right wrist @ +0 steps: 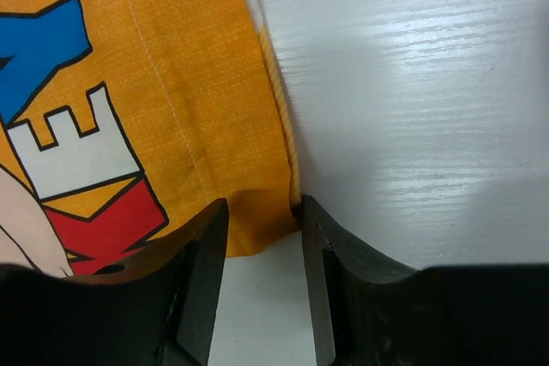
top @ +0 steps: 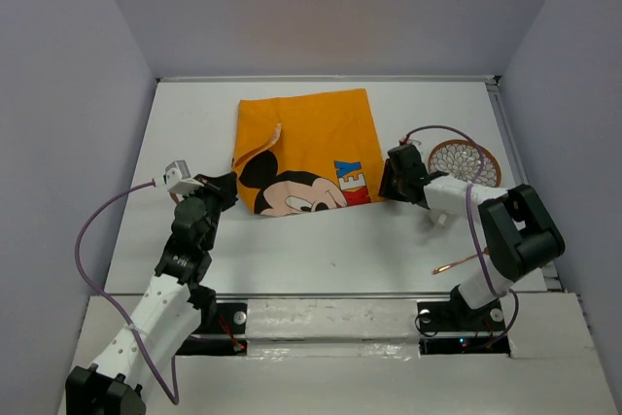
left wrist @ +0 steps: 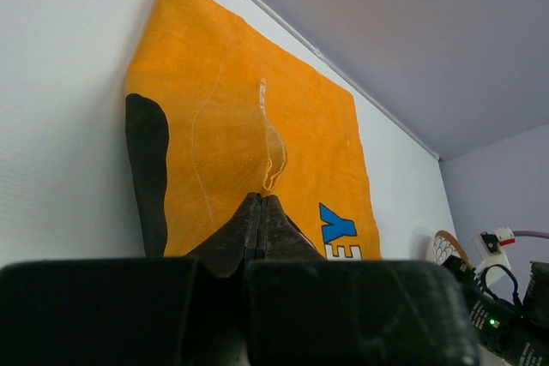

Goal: Set the dinner table for one person

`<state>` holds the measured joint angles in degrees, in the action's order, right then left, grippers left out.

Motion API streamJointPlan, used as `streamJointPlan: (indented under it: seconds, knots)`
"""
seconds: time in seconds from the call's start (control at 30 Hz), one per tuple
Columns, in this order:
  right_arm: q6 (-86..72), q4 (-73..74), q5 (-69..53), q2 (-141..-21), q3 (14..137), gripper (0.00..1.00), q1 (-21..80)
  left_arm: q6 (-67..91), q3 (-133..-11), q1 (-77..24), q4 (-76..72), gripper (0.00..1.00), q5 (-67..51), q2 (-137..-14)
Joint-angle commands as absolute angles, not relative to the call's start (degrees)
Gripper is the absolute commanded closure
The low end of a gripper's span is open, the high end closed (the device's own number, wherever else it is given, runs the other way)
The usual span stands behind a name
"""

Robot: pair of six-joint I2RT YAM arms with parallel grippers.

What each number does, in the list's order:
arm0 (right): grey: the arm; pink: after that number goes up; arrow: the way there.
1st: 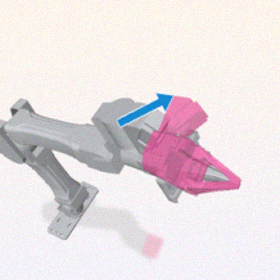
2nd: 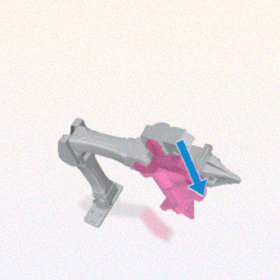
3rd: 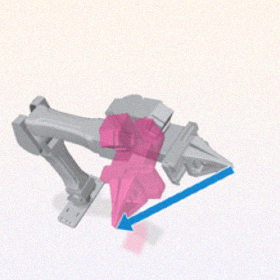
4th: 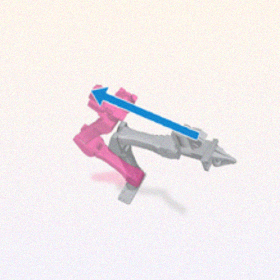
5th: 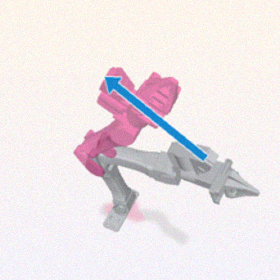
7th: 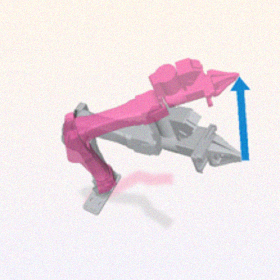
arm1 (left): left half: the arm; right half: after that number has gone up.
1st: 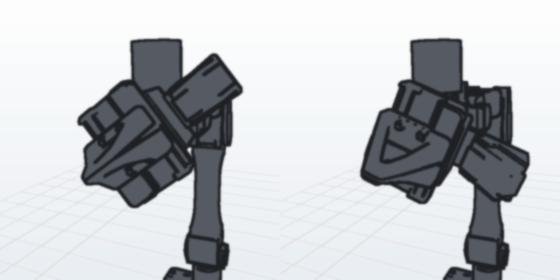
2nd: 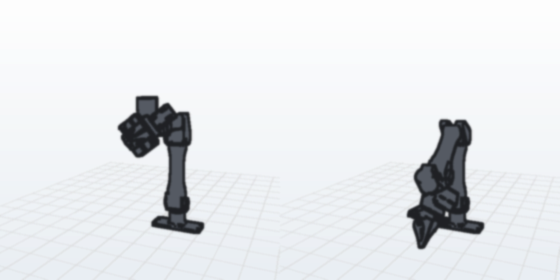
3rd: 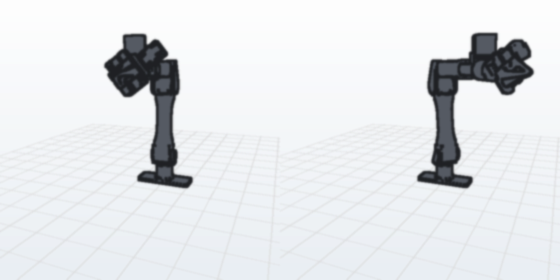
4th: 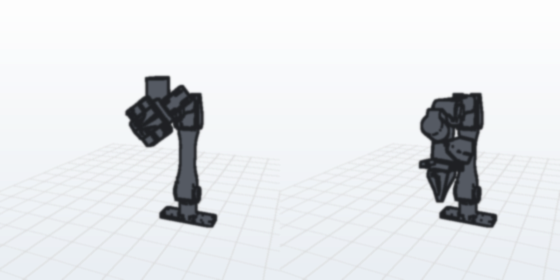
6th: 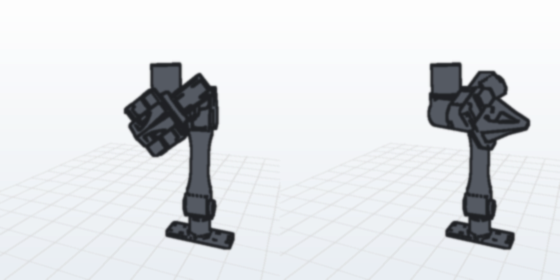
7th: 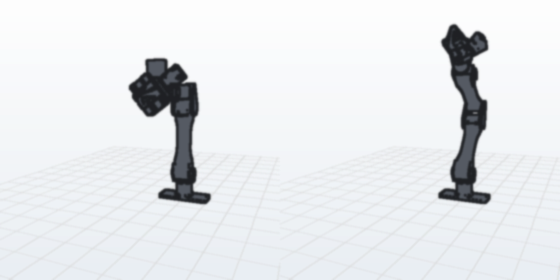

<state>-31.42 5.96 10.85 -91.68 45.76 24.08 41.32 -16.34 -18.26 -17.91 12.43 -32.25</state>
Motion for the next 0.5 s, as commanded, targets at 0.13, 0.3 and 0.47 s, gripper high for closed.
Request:
streamJointPlan:
  seconds: [0.13, 0.3, 0.47]
  knots:
    - [-29.53, 16.43, 13.8, -94.48, 47.81, 0.76, 26.02, 42.1, -16.96, -18.11, -23.02, 1.0, 13.18, -31.55]
    - [-29.27, 16.35, 15.82, -92.56, 48.6, 1.0, 26.02, 42.54, -17.49, -18.11, -23.99, 1.0, 13.01, -32.69]
    - [-25.85, 18.54, 17.84, -79.39, 52.81, 1.0, 26.02, 42.19, -22.22, -18.19, -23.73, 1.0, 13.01, -32.43]
